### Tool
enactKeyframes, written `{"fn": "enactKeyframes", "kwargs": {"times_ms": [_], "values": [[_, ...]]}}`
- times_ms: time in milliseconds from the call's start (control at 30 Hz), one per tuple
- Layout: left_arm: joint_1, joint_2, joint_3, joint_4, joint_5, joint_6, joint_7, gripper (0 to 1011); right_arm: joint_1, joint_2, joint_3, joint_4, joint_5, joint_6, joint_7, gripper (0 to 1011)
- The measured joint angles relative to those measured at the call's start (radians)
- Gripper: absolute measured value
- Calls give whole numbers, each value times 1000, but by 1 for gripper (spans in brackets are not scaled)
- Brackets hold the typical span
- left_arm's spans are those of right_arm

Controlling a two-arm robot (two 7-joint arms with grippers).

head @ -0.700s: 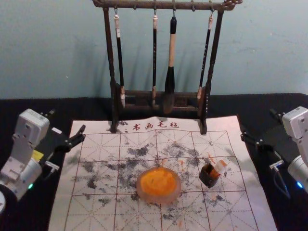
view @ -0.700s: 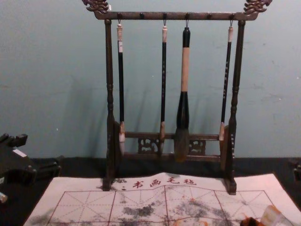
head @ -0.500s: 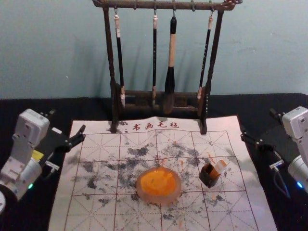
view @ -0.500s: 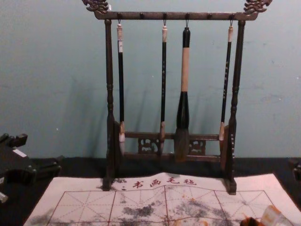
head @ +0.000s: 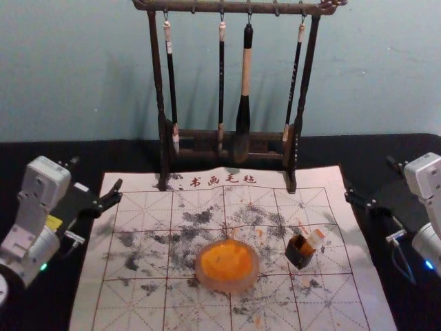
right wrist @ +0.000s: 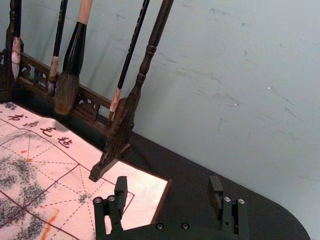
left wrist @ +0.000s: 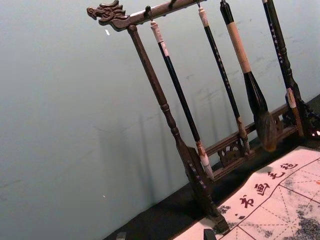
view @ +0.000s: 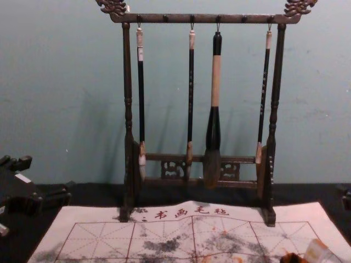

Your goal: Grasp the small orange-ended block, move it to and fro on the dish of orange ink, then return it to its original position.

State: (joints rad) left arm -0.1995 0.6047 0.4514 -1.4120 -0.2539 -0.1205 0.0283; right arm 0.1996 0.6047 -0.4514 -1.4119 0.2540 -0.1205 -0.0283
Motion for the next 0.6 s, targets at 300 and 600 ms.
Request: {"fn": "enactKeyframes", "kwargs": {"times_ms": [300,600], "values": [[0,0,0,0,0,0,0,1001,0,0,0,0,0,0,0,1002],[0,0,0,0,0,0,0,1001,0,0,0,0,0,0,0,1002]]}}
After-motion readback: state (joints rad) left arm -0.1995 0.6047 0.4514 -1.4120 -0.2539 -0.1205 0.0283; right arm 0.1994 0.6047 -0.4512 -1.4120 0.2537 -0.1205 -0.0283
